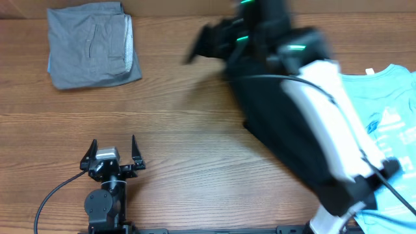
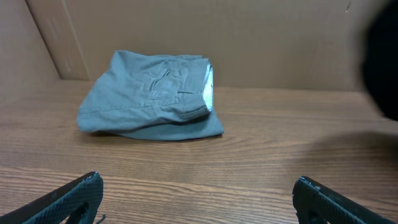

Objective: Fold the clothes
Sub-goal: 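Drag the black t-shirt leftward off the blue shirt with the right gripper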

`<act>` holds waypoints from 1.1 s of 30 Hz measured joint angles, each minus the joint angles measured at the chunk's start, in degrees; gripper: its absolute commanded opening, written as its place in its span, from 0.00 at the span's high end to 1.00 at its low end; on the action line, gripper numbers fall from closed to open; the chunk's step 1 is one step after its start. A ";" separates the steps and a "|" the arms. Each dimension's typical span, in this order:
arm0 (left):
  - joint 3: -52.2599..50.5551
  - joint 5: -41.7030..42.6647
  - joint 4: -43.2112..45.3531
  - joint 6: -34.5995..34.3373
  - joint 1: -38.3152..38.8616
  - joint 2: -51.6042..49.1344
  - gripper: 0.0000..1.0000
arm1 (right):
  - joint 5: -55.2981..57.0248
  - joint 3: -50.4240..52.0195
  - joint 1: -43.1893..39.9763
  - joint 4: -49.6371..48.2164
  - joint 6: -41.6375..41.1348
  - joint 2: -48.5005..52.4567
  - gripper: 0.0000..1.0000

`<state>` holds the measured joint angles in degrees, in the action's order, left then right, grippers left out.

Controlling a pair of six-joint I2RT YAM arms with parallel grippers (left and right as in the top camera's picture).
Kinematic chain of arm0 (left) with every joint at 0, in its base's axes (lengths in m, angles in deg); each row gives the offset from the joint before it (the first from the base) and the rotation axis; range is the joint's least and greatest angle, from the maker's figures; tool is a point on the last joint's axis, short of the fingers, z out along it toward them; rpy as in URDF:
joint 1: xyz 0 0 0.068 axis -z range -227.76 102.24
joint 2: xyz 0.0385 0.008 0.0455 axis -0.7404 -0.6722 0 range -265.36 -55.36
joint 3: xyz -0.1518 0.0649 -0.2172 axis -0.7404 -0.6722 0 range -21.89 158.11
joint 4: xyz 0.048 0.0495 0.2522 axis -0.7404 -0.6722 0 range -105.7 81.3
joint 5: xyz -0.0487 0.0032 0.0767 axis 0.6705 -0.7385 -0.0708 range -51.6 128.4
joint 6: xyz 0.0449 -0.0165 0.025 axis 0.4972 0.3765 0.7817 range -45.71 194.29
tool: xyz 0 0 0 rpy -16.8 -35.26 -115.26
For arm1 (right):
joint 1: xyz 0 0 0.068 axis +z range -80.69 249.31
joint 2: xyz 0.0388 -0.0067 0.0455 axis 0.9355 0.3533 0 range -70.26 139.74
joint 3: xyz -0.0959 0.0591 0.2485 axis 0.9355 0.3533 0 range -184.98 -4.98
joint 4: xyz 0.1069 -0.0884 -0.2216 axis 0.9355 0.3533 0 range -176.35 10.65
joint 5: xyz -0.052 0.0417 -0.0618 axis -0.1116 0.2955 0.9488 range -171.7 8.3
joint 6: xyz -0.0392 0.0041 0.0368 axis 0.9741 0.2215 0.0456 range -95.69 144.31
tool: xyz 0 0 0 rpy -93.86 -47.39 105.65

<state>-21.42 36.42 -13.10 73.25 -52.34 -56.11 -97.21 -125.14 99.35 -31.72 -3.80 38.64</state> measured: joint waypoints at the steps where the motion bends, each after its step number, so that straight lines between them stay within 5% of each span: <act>1: 0.00 0.00 0.02 -0.02 0.00 0.00 0.00 | -1.44 0.00 1.88 -0.92 -0.39 2.40 0.95; 10: 0.00 0.00 0.00 -0.02 0.00 0.00 0.00 | -7.43 -0.13 14.99 0.39 2.47 12.09 0.55; 13: 0.00 0.00 0.00 -0.02 0.00 0.00 0.00 | -6.27 -1.73 13.90 5.09 3.28 11.28 0.04; 14: 0.00 0.00 0.00 -0.02 0.00 0.00 0.00 | -5.70 -2.60 12.68 7.56 3.65 10.80 0.00; 25: 0.00 0.00 0.00 -0.02 0.00 0.00 0.00 | 1.40 -10.40 -10.67 29.20 6.82 -0.63 0.00; 33: 0.00 0.00 0.00 -0.02 0.00 0.00 0.00 | 4.35 -9.07 -16.92 34.67 7.13 -1.11 0.00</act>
<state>-21.42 36.42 -13.10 73.23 -52.34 -56.11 -92.86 -134.21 82.44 2.95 3.32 37.53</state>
